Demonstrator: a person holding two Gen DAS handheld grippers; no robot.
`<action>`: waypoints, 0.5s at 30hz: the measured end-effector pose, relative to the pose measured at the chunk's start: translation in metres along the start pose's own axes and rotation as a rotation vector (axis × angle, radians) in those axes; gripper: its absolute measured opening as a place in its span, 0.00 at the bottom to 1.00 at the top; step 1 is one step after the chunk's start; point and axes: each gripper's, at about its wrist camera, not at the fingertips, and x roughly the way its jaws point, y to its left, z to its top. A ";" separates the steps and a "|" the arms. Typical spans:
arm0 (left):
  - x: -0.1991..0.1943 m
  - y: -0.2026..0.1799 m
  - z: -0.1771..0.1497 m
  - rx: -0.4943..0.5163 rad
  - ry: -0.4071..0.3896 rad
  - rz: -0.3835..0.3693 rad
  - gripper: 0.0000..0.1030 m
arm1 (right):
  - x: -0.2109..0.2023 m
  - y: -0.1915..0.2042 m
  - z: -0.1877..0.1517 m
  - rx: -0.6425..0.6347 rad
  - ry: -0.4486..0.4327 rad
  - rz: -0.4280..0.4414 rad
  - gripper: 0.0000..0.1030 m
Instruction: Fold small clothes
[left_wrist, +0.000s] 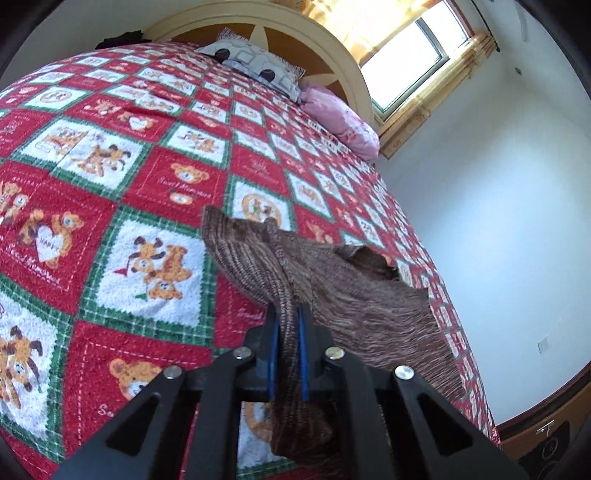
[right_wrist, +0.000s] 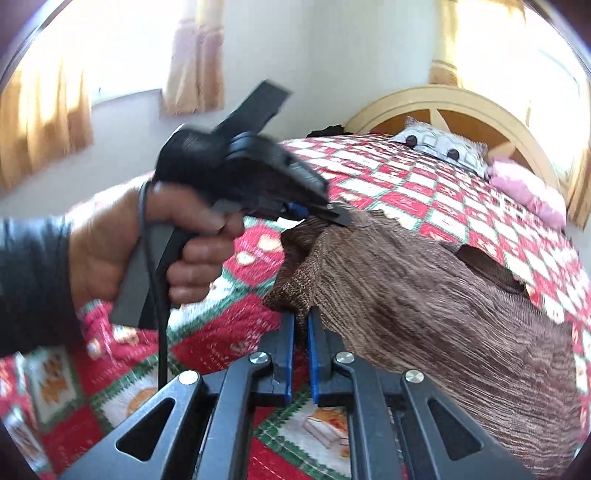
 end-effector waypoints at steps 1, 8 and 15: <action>0.000 -0.003 0.001 -0.003 -0.005 -0.005 0.09 | -0.003 -0.004 0.002 0.012 -0.007 0.002 0.06; 0.000 -0.033 0.011 -0.004 -0.044 -0.050 0.09 | -0.032 -0.035 0.000 0.078 -0.072 -0.007 0.05; 0.021 -0.083 0.022 0.053 -0.044 -0.071 0.09 | -0.064 -0.078 -0.002 0.163 -0.116 -0.018 0.04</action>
